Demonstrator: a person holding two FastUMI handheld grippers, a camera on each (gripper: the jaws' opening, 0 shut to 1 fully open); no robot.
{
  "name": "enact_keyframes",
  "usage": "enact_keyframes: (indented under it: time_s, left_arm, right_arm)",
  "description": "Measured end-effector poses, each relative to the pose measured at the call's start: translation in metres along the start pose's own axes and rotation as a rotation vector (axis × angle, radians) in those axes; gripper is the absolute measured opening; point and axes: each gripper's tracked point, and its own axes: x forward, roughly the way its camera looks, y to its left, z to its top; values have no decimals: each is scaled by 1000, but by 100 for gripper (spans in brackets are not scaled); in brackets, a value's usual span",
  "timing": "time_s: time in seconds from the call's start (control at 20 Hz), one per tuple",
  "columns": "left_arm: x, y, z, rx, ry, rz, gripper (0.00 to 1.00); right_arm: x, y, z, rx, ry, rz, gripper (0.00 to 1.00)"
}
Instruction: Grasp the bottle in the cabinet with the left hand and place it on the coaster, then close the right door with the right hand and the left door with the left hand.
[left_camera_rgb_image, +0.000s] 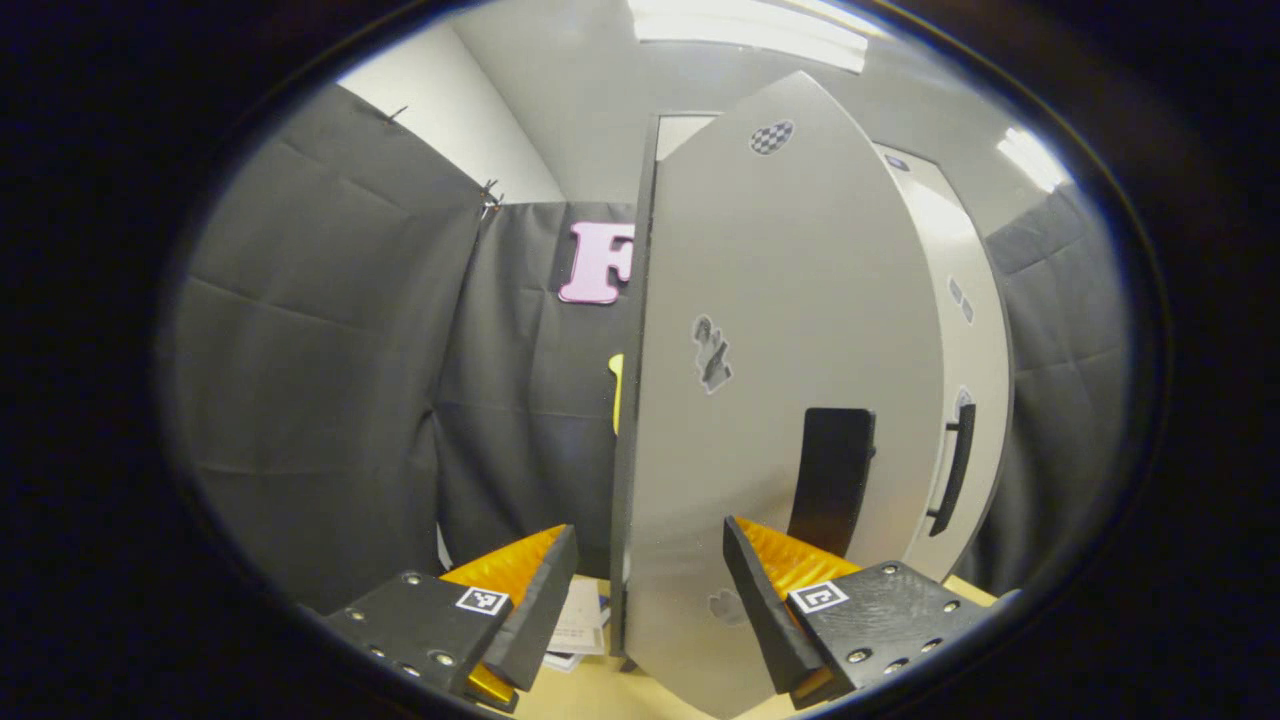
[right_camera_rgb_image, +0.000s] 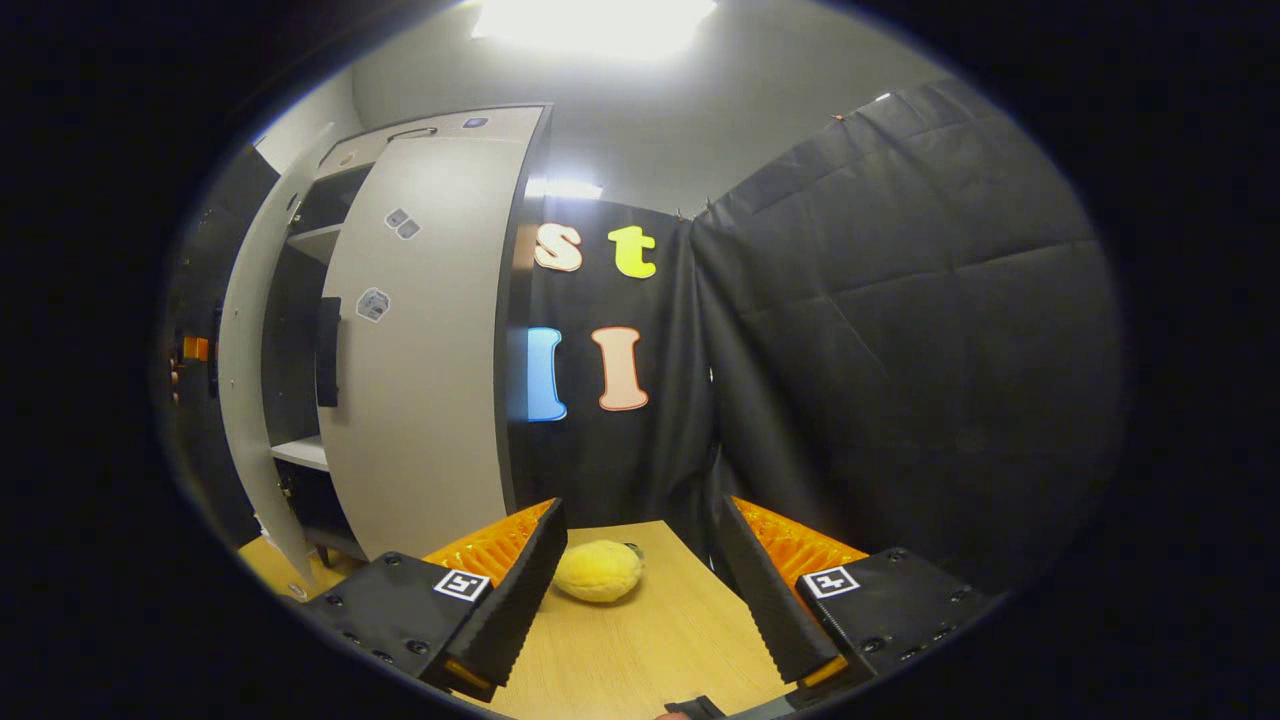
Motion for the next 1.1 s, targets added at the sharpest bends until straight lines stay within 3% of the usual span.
enact_keyframes:
  time_s: [0.2,0.25,0.3,0.35,0.45,0.85,0.9,1.1]
  left_arm:
    - [19,-40,-6,14,13,-48,86]
    - [22,-44,-7,37,13,-45,92]
    - [23,-47,-6,59,9,-41,92]
    - [21,-48,-7,78,6,-37,92]
    - [21,-48,-5,100,2,-33,92]
    - [0,-46,20,152,-57,-5,92]
    - [-6,-45,25,156,-60,3,86]
    - [-12,-43,31,169,-53,14,86]
  right_arm:
    - [-6,-4,-1,-23,-4,-3,98]
    - [-9,-5,0,-33,-11,-4,98]
    - [-11,-5,3,-44,-17,-3,93]
    - [-13,-6,3,-55,-21,1,98]
    - [-18,-6,3,-72,-25,13,97]
    - [-28,28,24,-7,-67,170,97]
    - [-29,35,27,-1,-71,195,98]
    - [-43,57,48,29,-94,275,98]
